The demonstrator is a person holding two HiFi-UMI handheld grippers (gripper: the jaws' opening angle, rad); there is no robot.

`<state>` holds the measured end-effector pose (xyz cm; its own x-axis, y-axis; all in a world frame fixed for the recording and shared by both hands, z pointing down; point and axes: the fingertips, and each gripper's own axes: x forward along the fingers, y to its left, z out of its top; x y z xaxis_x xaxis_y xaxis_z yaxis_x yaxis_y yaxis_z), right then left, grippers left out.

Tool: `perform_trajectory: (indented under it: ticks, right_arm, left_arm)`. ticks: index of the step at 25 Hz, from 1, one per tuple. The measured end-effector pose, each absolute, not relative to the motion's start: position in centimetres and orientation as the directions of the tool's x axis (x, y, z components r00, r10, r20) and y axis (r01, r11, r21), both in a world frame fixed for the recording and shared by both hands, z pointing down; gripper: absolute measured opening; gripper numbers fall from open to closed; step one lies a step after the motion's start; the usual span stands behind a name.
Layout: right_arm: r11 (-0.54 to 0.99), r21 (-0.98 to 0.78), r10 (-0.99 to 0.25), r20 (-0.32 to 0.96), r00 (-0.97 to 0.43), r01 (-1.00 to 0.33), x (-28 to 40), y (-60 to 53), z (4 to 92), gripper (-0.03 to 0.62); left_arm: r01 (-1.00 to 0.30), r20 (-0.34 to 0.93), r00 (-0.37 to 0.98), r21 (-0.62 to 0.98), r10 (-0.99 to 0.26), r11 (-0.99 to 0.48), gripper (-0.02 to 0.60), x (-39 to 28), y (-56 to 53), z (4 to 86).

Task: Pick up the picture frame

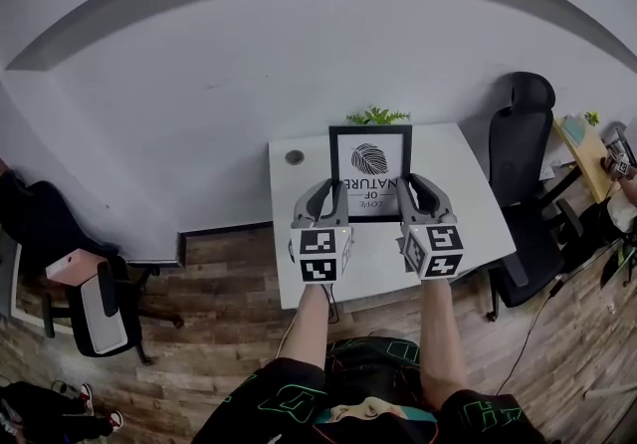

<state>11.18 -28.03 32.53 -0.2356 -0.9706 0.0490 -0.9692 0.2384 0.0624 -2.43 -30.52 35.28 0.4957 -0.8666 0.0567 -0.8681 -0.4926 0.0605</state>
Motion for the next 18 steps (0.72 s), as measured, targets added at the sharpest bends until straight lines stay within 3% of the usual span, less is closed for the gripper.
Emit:
perform_trajectory:
  ticks: [18]
  right_arm:
    - [0.244,0.065,-0.968,0.070,-0.239,-0.968,11.57,-27.17,33.34,0.077]
  left_arm:
    - [-0.867,0.082,0.497,0.080,-0.864,-0.491,0.080,-1.99,-29.59,36.39]
